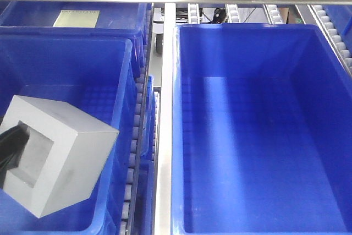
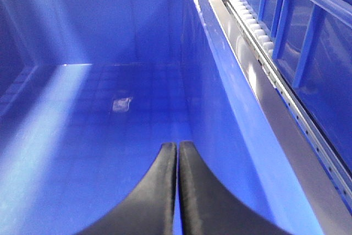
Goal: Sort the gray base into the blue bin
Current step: 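Turn the base to face the empty blue bin on the shelf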
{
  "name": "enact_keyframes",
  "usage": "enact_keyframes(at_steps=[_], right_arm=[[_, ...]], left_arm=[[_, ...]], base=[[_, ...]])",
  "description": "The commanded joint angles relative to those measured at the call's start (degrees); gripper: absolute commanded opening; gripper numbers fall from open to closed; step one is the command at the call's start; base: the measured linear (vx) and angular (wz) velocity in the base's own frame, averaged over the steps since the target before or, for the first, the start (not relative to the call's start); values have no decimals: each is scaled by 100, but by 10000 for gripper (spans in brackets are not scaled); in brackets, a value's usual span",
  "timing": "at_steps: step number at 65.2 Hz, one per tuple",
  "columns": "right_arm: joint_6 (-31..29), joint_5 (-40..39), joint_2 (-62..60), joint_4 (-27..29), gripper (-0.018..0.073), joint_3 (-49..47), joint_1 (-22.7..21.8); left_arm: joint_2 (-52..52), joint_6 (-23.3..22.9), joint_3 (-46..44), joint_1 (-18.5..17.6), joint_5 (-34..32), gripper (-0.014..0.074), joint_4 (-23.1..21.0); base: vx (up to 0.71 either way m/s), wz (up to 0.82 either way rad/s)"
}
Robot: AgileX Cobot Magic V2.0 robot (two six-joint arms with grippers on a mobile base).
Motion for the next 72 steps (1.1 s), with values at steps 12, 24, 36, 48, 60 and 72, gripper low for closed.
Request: enact_keyframes(at_steps=[12, 24, 36, 48, 60, 72], right_arm=[[-52, -341, 5, -46, -5, 3, 0], [-52, -341, 5, -46, -5, 3, 0], [-52, -341, 5, -46, -5, 3, 0], [-52, -341, 5, -46, -5, 3, 0], [-52, -341, 5, -46, -5, 3, 0], [-52, -341, 5, -46, -5, 3, 0]], left_arm=[[2, -71, -178, -20, -605, -6, -31], [2, -71, -178, -20, -605, -6, -31], [2, -71, -178, -20, -605, -6, -31], [2, -71, -178, -20, -605, -6, -31], [2, -71, -178, -20, -605, -6, -31], [2, -71, -178, -20, -605, -6, -31]], base=[[4, 3], [0, 1], [0, 0], [0, 0], [0, 0], [0, 0]])
